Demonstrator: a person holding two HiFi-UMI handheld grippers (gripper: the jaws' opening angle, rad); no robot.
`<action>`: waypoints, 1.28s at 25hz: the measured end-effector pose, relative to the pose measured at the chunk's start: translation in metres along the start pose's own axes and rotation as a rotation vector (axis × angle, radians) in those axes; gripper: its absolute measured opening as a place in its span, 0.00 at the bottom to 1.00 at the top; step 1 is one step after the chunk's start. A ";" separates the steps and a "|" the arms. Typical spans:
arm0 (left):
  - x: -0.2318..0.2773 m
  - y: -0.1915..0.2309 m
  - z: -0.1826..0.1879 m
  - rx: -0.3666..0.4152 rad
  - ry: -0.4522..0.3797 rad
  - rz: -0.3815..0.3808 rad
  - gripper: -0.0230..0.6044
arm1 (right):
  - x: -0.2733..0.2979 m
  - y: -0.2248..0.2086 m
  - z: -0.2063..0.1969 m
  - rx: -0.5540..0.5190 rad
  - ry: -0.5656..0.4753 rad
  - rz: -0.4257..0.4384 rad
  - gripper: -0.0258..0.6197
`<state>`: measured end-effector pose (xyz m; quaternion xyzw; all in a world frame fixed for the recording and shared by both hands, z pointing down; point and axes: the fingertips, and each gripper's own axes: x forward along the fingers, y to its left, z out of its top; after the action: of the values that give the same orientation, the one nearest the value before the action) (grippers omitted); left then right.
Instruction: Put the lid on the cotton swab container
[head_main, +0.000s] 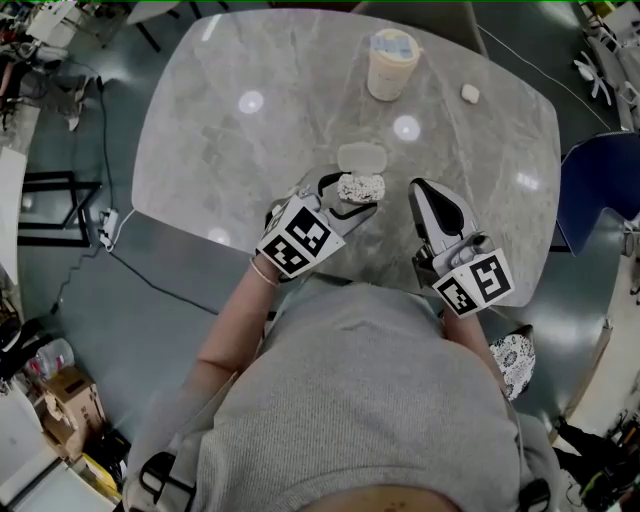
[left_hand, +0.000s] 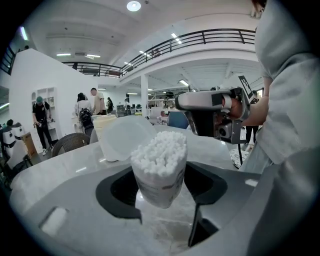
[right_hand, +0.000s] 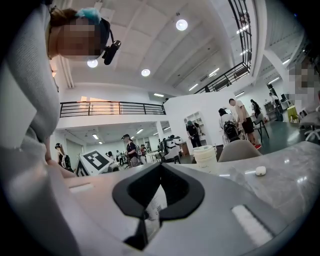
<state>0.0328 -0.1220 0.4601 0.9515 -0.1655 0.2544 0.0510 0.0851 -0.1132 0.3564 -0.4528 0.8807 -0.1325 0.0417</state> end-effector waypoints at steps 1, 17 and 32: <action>-0.003 0.000 0.003 0.000 0.001 -0.003 0.48 | 0.001 0.000 0.000 0.001 0.001 0.002 0.04; -0.034 -0.012 0.046 0.021 -0.014 -0.068 0.48 | 0.005 0.004 0.011 -0.053 -0.002 0.028 0.04; -0.043 -0.029 0.063 0.064 -0.004 -0.101 0.48 | 0.014 0.010 0.048 0.014 -0.027 0.237 0.17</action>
<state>0.0370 -0.0940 0.3835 0.9603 -0.1090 0.2547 0.0331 0.0780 -0.1284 0.3078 -0.3471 0.9264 -0.1267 0.0723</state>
